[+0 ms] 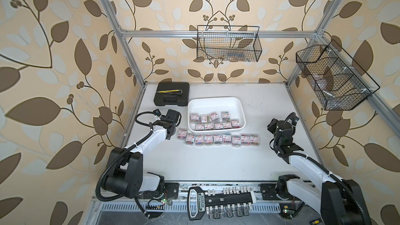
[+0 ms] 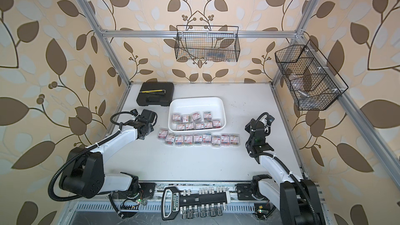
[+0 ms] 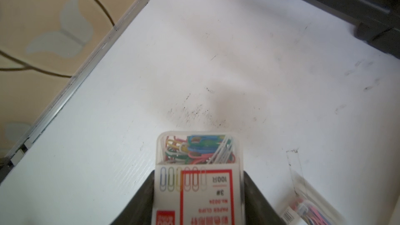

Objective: Take the paper clips out of the storage box
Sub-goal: Place the boxed paper clips at the center of the board.

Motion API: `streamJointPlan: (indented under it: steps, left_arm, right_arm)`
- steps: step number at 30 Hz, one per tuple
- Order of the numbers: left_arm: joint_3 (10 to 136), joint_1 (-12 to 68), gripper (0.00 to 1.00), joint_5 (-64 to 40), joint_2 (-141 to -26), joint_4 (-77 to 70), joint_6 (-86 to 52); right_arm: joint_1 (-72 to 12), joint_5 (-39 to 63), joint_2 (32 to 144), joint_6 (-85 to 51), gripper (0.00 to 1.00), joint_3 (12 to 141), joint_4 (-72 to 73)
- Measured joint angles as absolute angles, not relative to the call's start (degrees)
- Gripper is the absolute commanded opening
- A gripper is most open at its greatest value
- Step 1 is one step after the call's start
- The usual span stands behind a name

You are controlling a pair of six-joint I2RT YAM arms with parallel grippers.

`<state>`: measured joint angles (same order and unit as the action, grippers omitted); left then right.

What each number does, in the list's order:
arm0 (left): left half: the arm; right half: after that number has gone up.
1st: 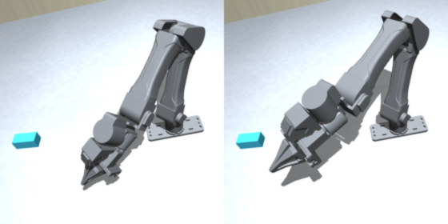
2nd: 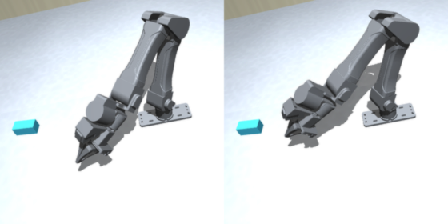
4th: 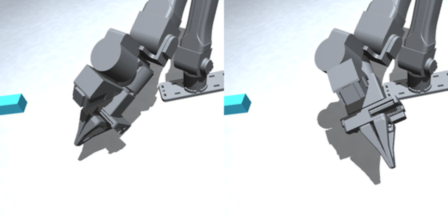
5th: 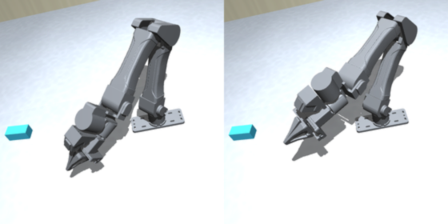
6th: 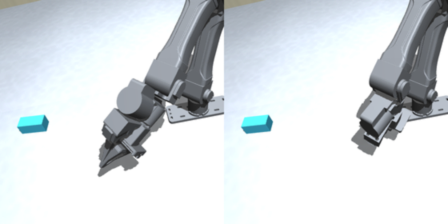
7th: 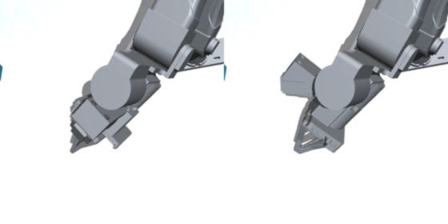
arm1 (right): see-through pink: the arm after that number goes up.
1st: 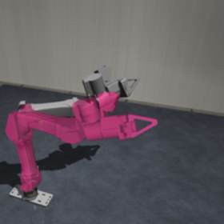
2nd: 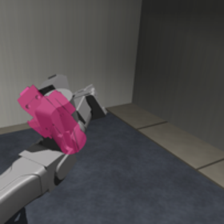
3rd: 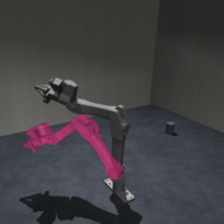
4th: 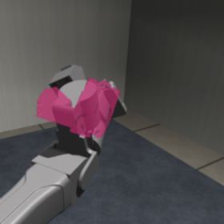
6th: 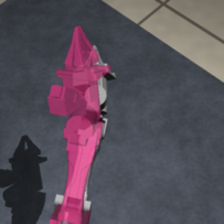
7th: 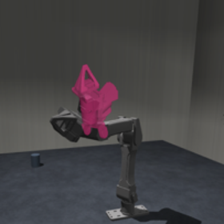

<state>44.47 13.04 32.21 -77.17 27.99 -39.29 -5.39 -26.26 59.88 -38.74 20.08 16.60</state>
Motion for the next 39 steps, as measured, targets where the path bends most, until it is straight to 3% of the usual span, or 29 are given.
streamJointPlan:
  steps: [14, 28, 39]
  left_arm:
    - [41.9, 13.0, 0.47, 25.5, -78.8, 25.5, -45.0]
    - [39.3, 12.9, 0.78, 25.4, -76.0, 22.9, -47.7]
    - [36.3, 10.4, 0.76, 23.9, -72.7, 20.3, -48.7]
  right_arm:
    - [-10.1, -31.3, 60.3, -37.2, 0.61, 20.1, 17.6]
    - [-10.1, -31.6, 60.9, -37.1, 0.61, 20.1, 17.7]
    - [-10.1, -31.6, 60.9, -37.1, 0.61, 20.1, 17.7]
